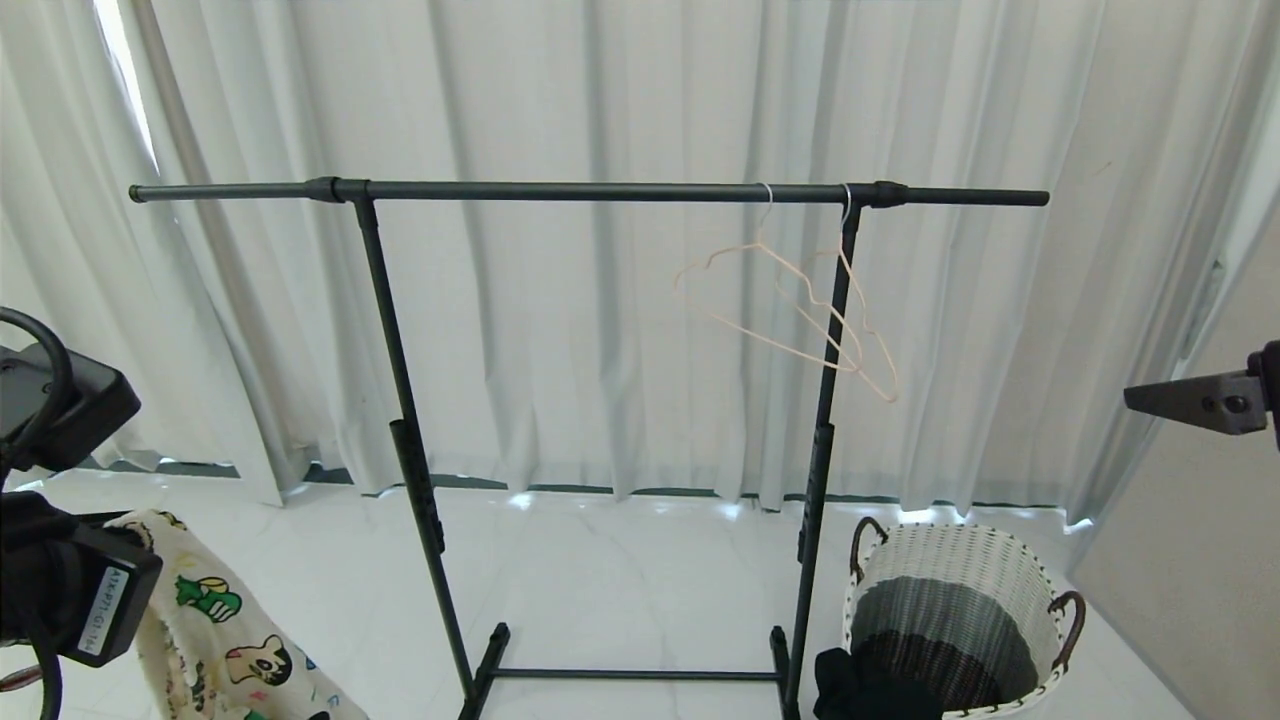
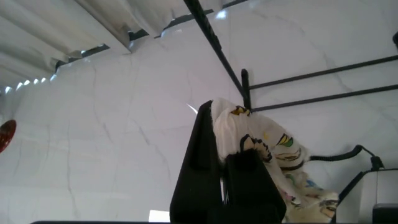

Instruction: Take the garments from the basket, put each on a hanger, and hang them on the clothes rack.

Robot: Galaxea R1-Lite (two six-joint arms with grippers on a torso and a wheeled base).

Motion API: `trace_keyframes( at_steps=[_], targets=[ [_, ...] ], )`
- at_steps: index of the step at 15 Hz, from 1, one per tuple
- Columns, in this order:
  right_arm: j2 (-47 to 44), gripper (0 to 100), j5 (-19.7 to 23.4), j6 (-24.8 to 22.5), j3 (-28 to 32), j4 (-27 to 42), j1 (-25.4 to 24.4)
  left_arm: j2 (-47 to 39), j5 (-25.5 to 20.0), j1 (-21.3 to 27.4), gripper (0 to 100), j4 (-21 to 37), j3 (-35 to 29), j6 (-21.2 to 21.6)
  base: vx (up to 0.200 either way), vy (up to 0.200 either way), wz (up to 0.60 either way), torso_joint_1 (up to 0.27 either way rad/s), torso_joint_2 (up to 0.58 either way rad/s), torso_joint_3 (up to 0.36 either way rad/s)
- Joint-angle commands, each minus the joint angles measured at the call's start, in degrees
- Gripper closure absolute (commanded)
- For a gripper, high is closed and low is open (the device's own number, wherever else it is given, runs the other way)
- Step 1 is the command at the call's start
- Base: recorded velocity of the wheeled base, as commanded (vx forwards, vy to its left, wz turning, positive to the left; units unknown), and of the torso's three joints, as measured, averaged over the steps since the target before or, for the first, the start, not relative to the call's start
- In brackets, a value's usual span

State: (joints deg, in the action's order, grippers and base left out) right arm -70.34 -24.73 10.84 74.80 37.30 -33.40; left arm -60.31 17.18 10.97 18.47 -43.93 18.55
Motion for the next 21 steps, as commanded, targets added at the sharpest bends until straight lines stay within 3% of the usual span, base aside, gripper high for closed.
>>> trace_keyframes(
  at_steps=[1,4,9,11,18,21],
  targets=[
    [-1.4,0,0.0,0.0,-0.1,0.0,0.6,0.9,0.0,0.0,100,-0.5,0.2,0.0,0.000,0.000,0.00,0.217,-0.49,-0.286],
    [-3.2,0,0.0,0.5,-0.1,-1.6,0.9,1.4,0.0,0.0,100,-3.4,1.1,0.2,0.000,0.000,0.00,0.216,-0.49,-0.277],
    [-4.8,0,-0.1,0.0,-1.5,-3.1,2.2,1.2,0.0,0.0,100,-3.4,1.0,0.2,0.000,0.000,0.00,0.215,-0.47,-0.253],
    [-4.8,0,2.2,0.0,-1.4,-3.3,2.4,1.2,0.0,0.0,100,-3.5,1.0,-0.3,0.000,0.000,0.00,0.068,-0.13,-0.071],
    [-5.3,0,7.3,-0.6,-1.5,-7.2,2.4,1.8,0.0,-0.1,100,-3.5,1.0,-0.4,0.200,0.000,0.00,0.014,-0.02,-0.009],
    [-6.6,0,7.3,-0.5,-1.6,-9.0,2.4,1.8,0.0,-0.1,100,-3.5,1.0,-0.5,0.200,0.200,0.00,0.002,0.00,-0.001]
  ],
)
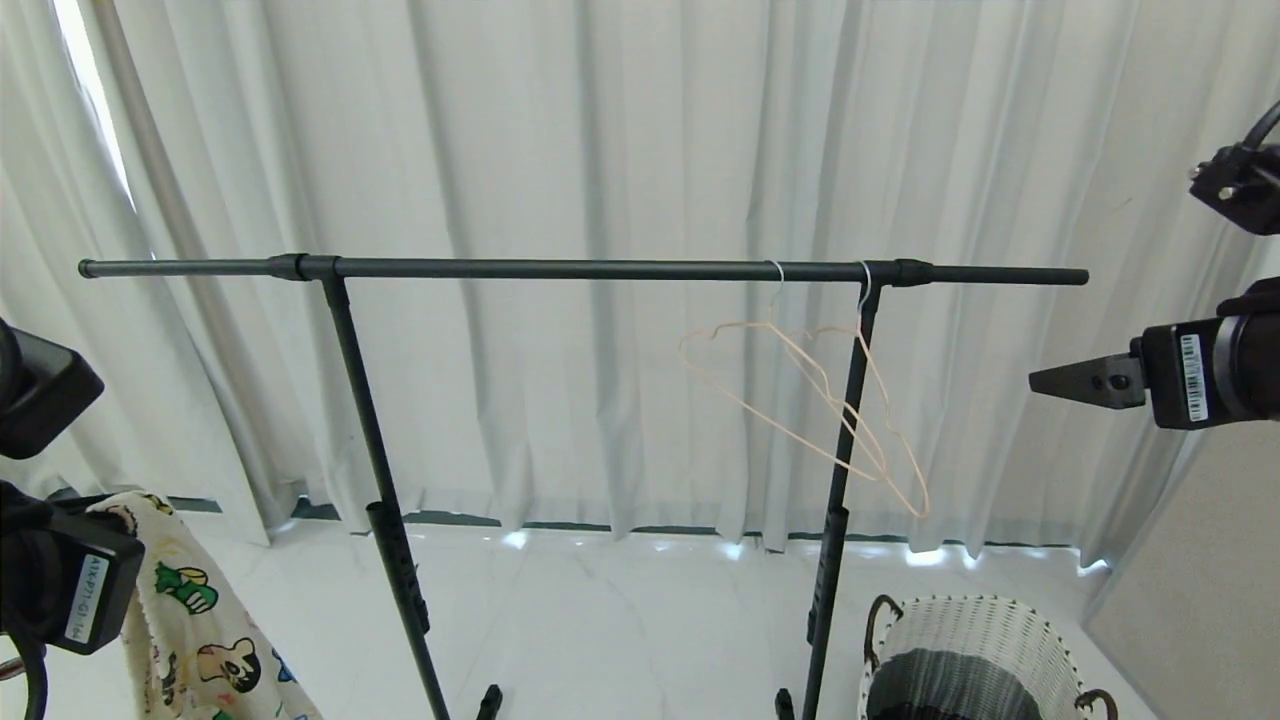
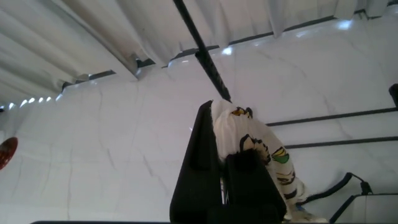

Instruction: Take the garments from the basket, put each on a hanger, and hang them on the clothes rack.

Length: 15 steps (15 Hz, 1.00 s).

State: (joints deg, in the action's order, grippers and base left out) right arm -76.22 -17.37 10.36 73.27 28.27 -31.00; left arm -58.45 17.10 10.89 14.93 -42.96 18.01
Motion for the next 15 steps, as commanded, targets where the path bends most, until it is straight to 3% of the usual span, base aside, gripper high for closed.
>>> trace_keyframes(
  at_steps=[1,6,12,15],
  targets=[
    [-1.5,0,0.0,0.2,-0.1,-1.1,0.0,-0.2,0.0,0.0,100,0.0,0.0,-0.1,0.200,0.200,0.00,0.002,0.00,0.002],
    [-6.8,0,0.2,0.2,-0.1,-4.3,3.2,-0.3,-0.1,-0.2,100,-1.7,0.3,0.0,0.200,0.200,0.00,0.003,0.00,0.000],
    [-8.8,0,3.4,-2.3,-1.8,-5.7,13.2,-0.2,-0.3,-0.1,100,-1.8,1.9,0.1,0.000,0.000,0.00,0.000,0.00,0.000],
    [-8.7,0,4.2,-2.9,-3.1,-5.7,16.0,0.2,-0.3,-0.1,100,-1.8,1.8,0.3,0.000,0.000,0.00,0.000,0.00,0.000]
  ],
)
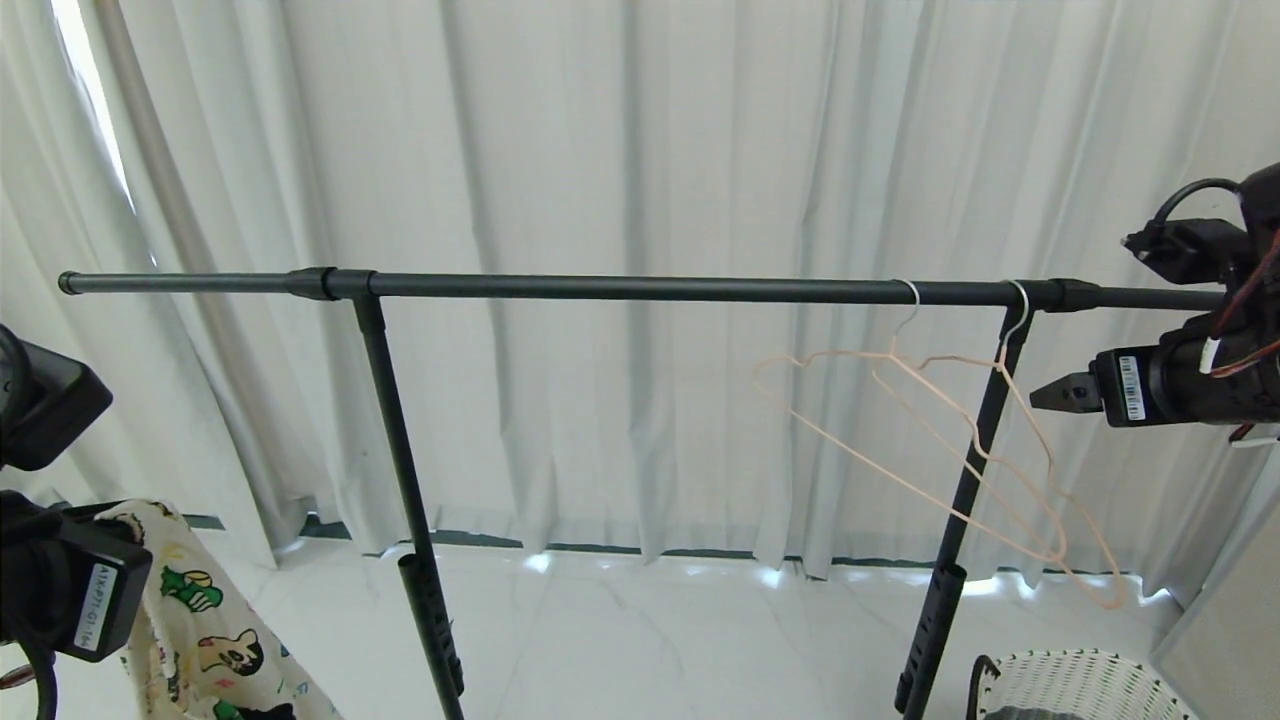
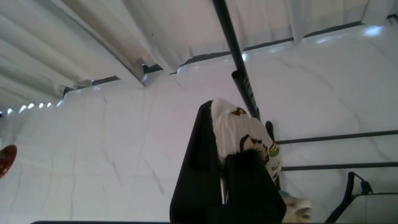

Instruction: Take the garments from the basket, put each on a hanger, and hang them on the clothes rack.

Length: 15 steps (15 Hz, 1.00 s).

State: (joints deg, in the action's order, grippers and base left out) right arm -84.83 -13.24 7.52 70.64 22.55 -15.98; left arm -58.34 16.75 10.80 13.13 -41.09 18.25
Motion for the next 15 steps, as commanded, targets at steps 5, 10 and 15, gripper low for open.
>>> trace_keyframes(
  at_steps=[5,10,15],
  targets=[
    [0.8,0,0.1,-0.8,-2.5,0.0,2.3,3.2,0.0,1.8,100,0.1,2.4,0.5,0.000,-0.120,0.00,0.001,0.00,0.004],
    [1.0,0,1.2,-1.8,-2.8,0.0,2.3,5.4,0.0,2.0,100,0.0,3.8,0.5,0.000,-0.120,0.00,0.005,0.00,0.000],
    [-1.7,0,5.9,-3.7,-4.2,-4.8,2.2,5.1,0.0,-0.2,100,0.0,3.9,-0.1,0.000,0.000,0.00,0.000,0.00,0.000]
  ],
)
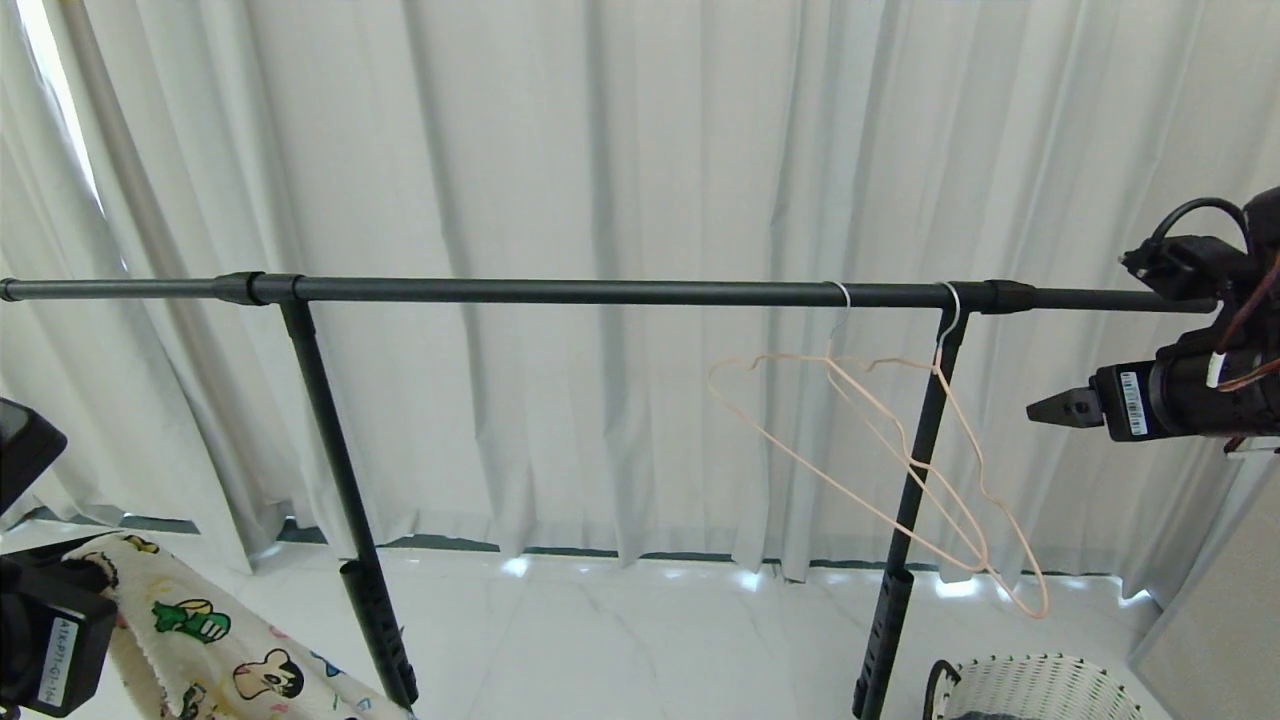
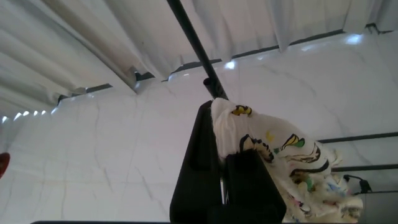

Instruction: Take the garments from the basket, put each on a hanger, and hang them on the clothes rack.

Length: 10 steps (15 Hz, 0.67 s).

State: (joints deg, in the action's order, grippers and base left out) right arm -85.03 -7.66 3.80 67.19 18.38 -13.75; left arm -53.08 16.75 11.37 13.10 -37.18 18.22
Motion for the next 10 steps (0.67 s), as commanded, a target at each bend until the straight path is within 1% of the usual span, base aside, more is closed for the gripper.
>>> trace_keyframes(
  at_steps=[1,3,6,10],
  targets=[
    [-2.4,0,1.2,0.0,-2.2,-2.8,0.0,-0.3,0.0,-0.9,100,0.0,-0.1,0.0,0.000,0.000,0.00,0.000,0.00,0.000],
    [-4.4,0,4.2,-0.1,-6.7,-9.2,0.0,-0.2,0.0,-1.1,100,0.0,0.0,-0.1,0.000,0.000,0.00,0.000,0.00,0.000],
    [-8.4,0,6.0,-0.2,-12.4,-19.4,0.0,0.5,-0.1,-1.1,100,-0.4,-0.1,-1.8,0.000,0.000,0.00,0.000,0.00,0.000],
    [-13.0,0,7.6,-0.8,-13.2,-23.5,1.0,0.6,-0.1,-1.1,100,-5.0,2.0,-3.0,0.000,0.000,0.00,0.000,0.00,0.000]
  ],
)
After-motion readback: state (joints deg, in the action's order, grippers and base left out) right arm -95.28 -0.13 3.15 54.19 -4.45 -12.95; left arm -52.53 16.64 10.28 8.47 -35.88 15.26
